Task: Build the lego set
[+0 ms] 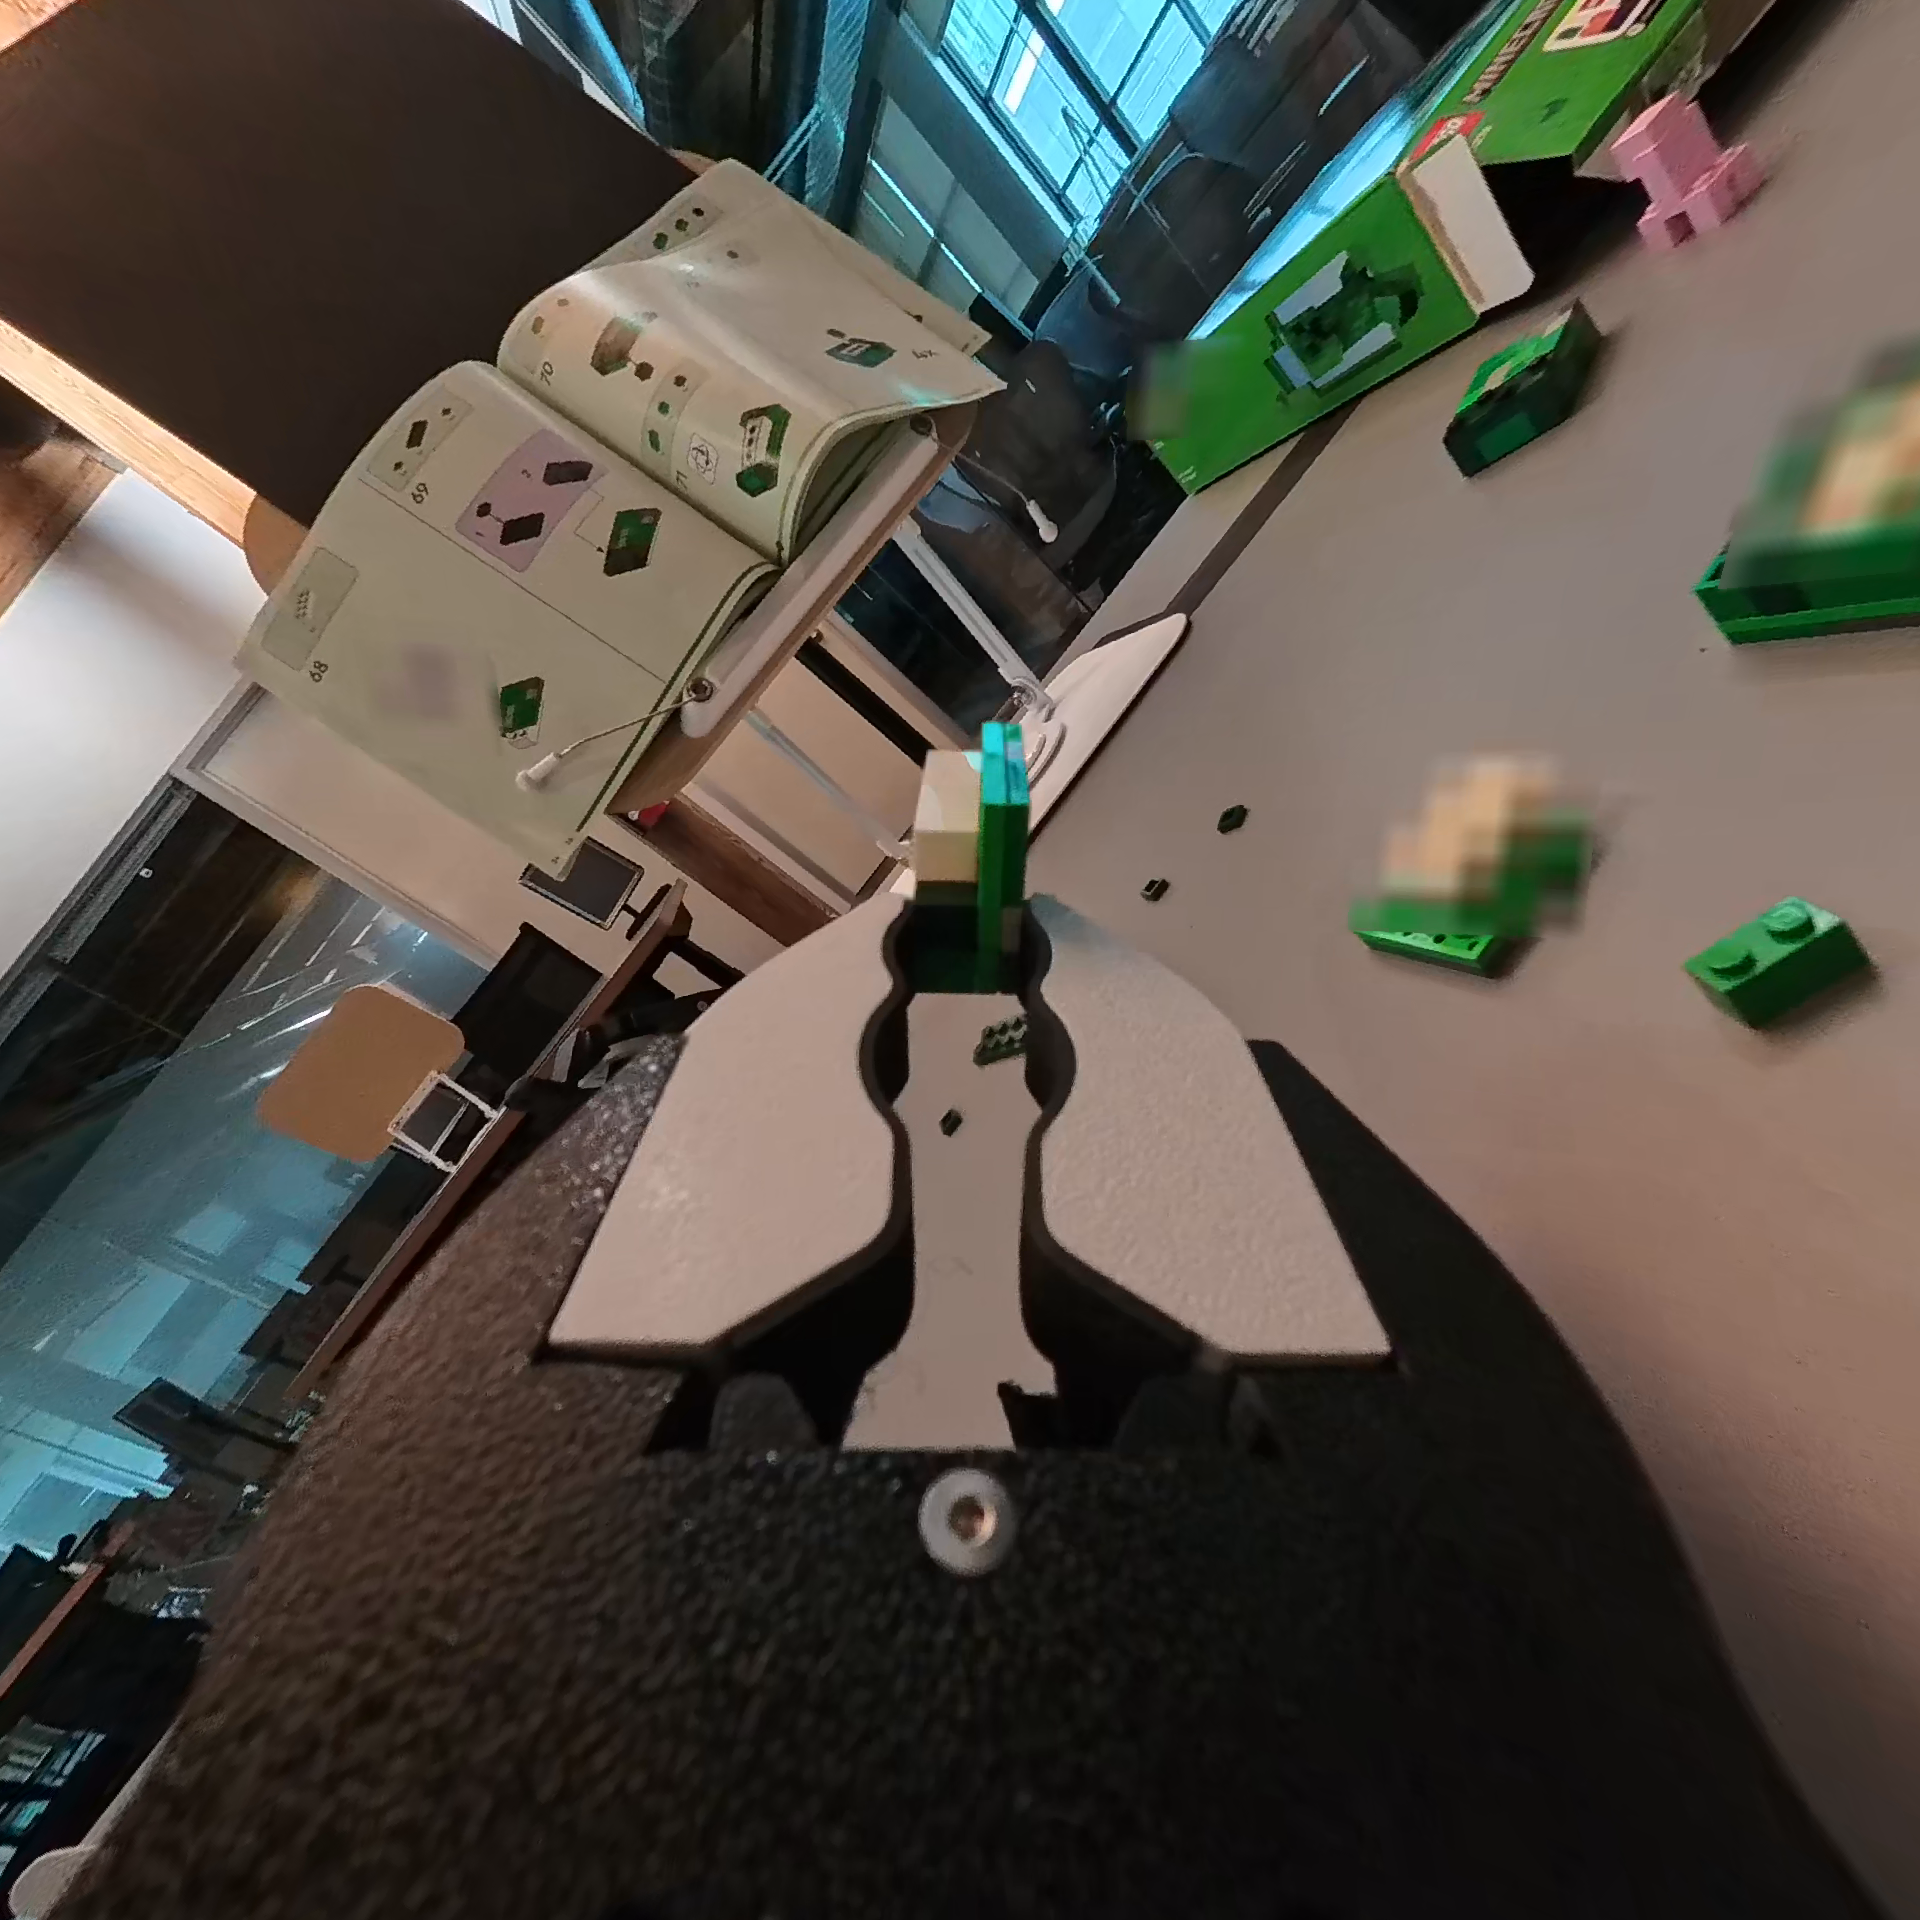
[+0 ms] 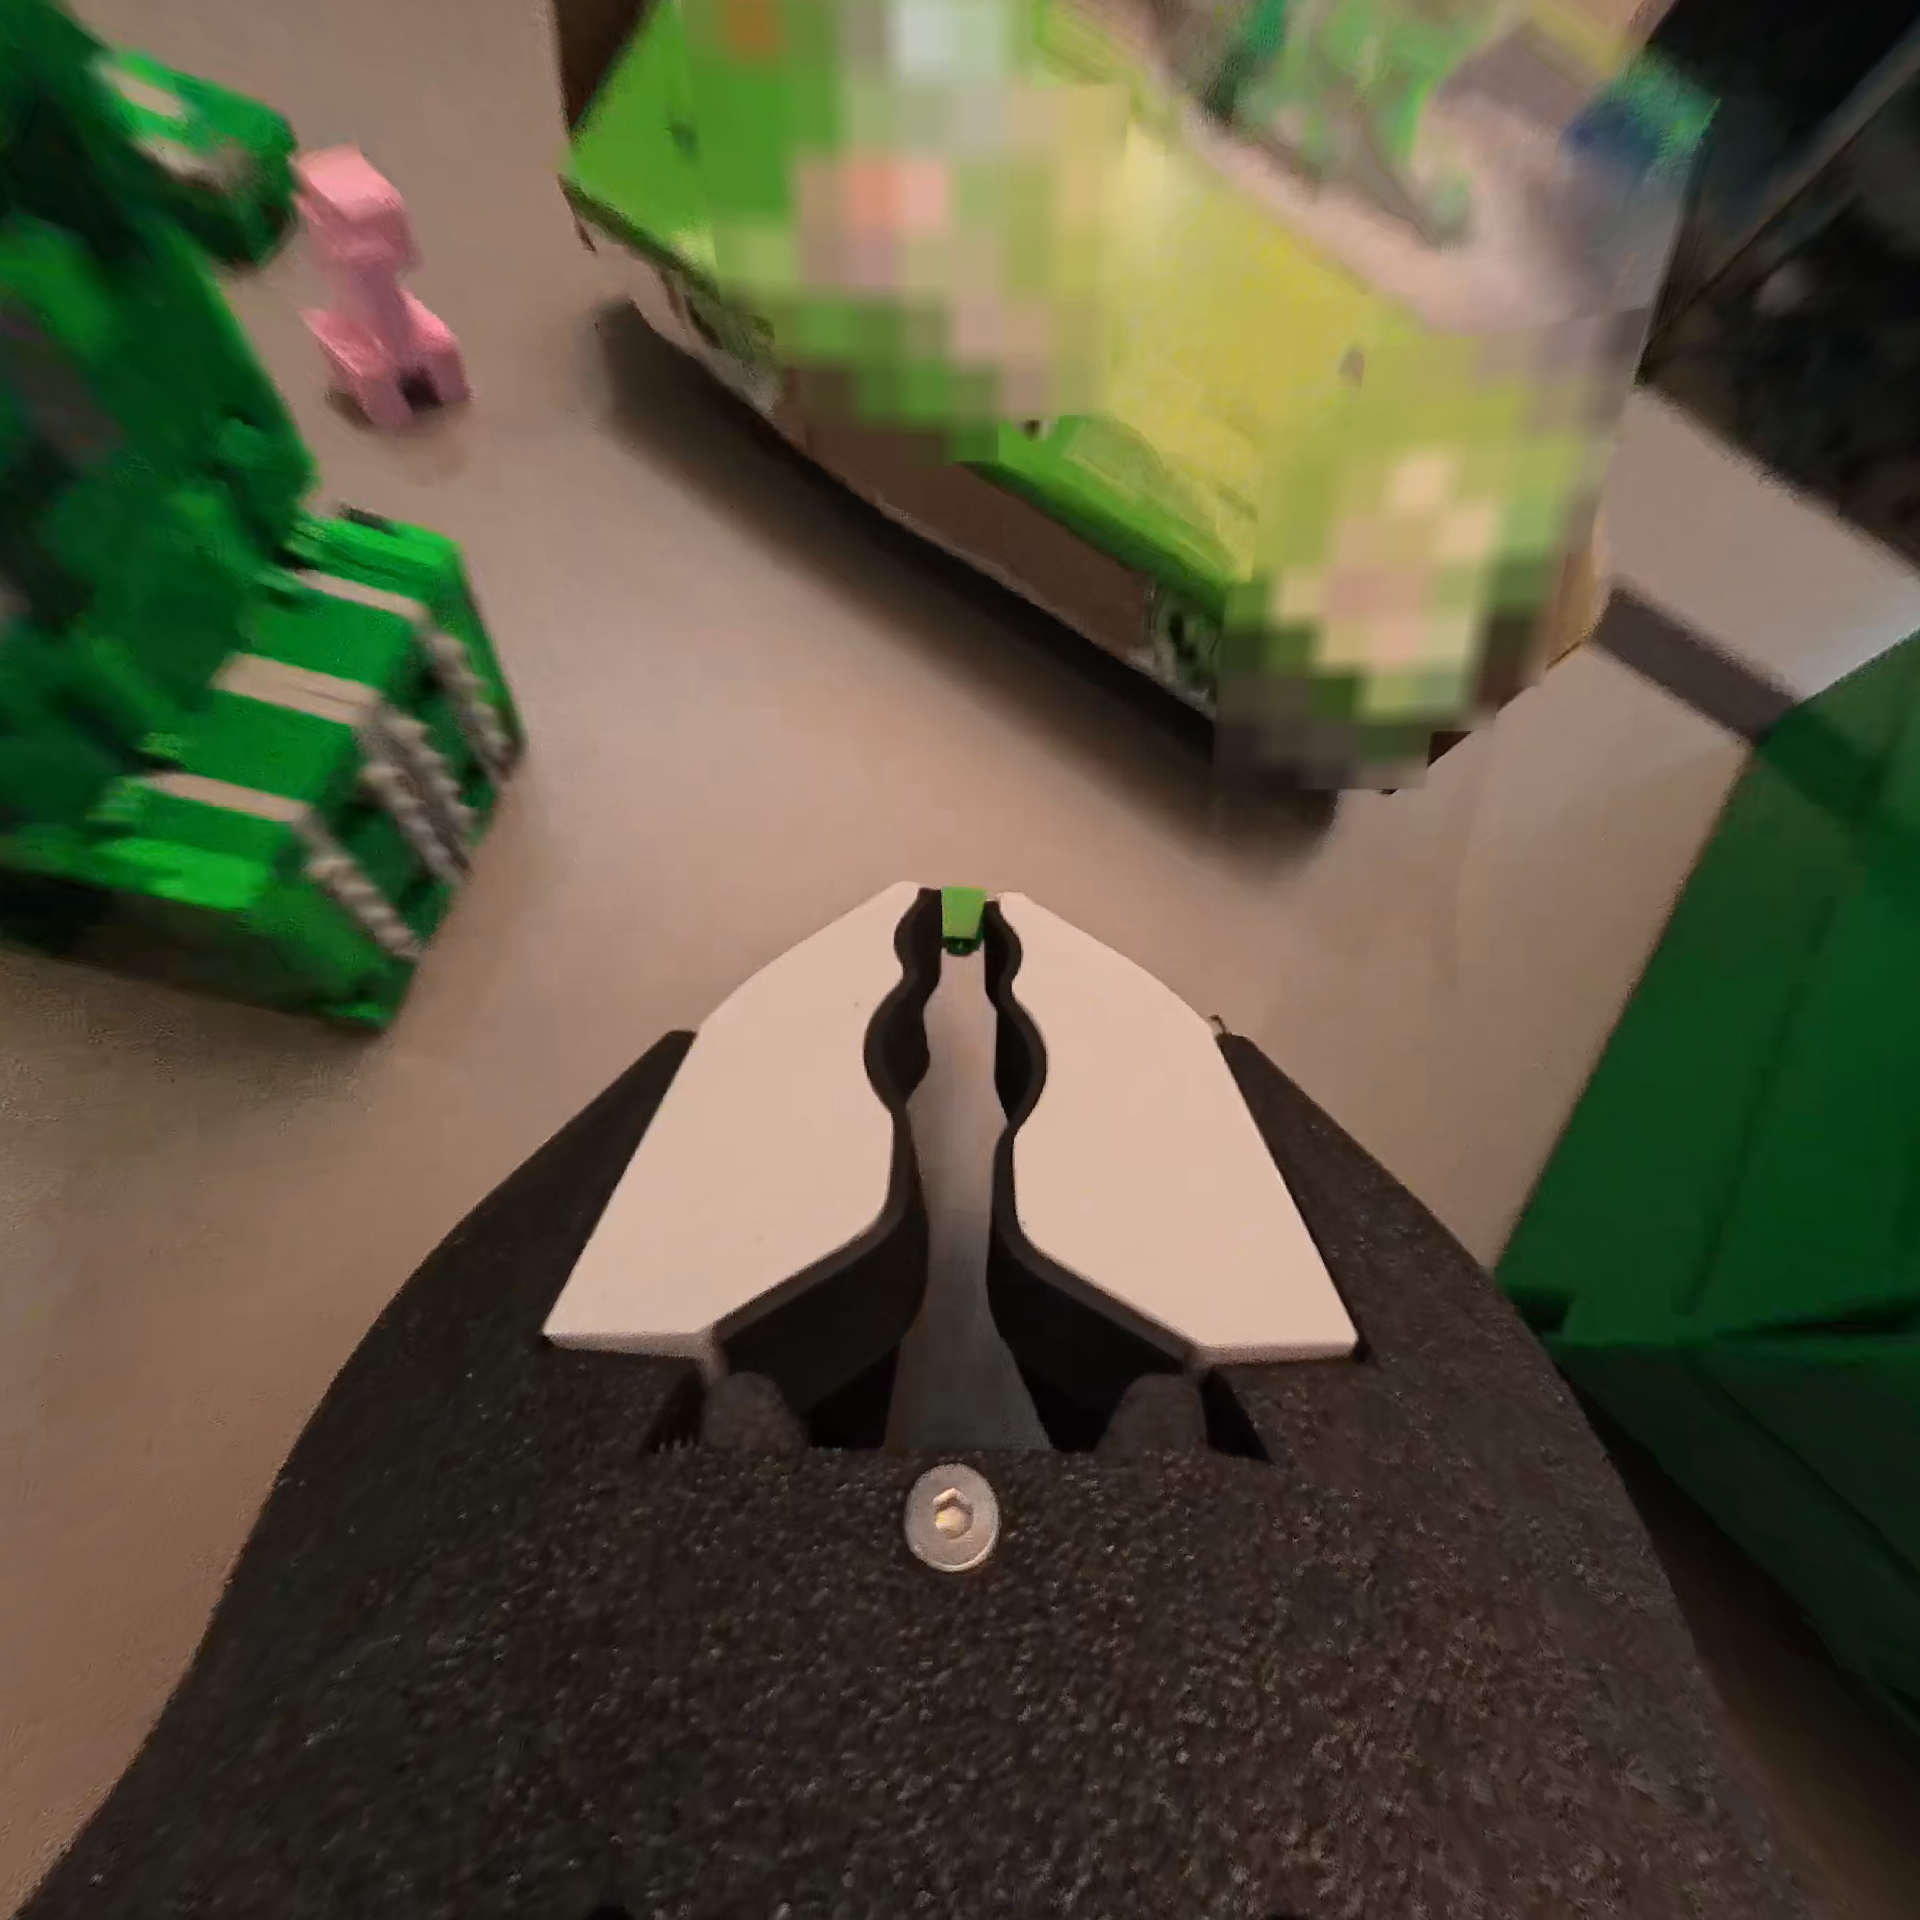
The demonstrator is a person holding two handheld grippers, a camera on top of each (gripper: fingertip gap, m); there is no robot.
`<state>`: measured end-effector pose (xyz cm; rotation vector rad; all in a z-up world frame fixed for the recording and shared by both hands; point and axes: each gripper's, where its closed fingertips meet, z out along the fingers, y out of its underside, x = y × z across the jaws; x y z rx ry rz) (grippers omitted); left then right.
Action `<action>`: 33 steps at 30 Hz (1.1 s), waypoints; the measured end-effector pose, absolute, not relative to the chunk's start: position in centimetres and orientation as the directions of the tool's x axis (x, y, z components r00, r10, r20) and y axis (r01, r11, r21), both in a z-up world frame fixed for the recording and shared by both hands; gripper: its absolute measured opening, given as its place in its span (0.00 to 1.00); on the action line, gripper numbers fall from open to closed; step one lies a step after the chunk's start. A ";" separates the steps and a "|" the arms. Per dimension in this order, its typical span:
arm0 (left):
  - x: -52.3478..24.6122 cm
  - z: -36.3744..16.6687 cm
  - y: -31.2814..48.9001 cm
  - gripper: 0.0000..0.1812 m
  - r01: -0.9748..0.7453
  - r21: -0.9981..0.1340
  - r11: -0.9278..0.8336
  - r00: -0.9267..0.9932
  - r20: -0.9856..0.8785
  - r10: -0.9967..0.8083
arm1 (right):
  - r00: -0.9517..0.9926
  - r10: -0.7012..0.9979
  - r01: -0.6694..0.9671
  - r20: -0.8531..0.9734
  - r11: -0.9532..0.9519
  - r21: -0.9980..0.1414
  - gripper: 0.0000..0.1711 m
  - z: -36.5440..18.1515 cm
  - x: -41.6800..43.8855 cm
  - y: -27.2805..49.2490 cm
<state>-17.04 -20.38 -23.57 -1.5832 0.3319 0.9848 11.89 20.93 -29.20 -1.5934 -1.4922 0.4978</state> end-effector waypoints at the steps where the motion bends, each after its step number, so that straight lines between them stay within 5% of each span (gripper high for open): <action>1: -16.9 -23.7 -20.3 0.09 -0.690 -0.671 -0.273 0.607 -0.741 0.287 | 0.213 0.931 0.538 0.297 0.142 -0.831 0.04 -27.6 12.2 19.9; 7: -15.4 -24.7 -19.2 0.09 -0.781 -0.569 -0.257 0.543 -0.822 0.171 | 0.024 0.934 0.231 0.356 0.341 -0.911 0.04 -19.1 12.0 4.3; 15: -14.1 -25.6 -18.4 0.09 -0.898 -0.397 -0.189 0.392 -0.918 0.062 | -0.542 0.809 0.219 0.226 0.397 -0.891 0.04 -24.7 1.0 -14.5; 24: -13.0 -26.6 -18.1 0.09 -0.958 -0.265 -0.109 0.269 -0.963 -0.023 | -0.706 0.689 0.395 0.165 0.577 -0.715 0.05 -30.8 -3.3 -18.3; 28: -12.2 -26.7 -18.1 0.09 -0.964 -0.255 -0.081 0.259 -0.965 -0.040 | -0.658 0.737 0.509 0.156 0.588 -0.628 0.21 -30.6 -2.4 -17.3; 33: -11.7 -26.5 -18.2 0.09 -0.960 -0.275 -0.055 0.277 -0.960 -0.042 | -0.667 0.737 0.577 0.111 0.605 -0.549 0.17 -29.6 -0.5 -18.4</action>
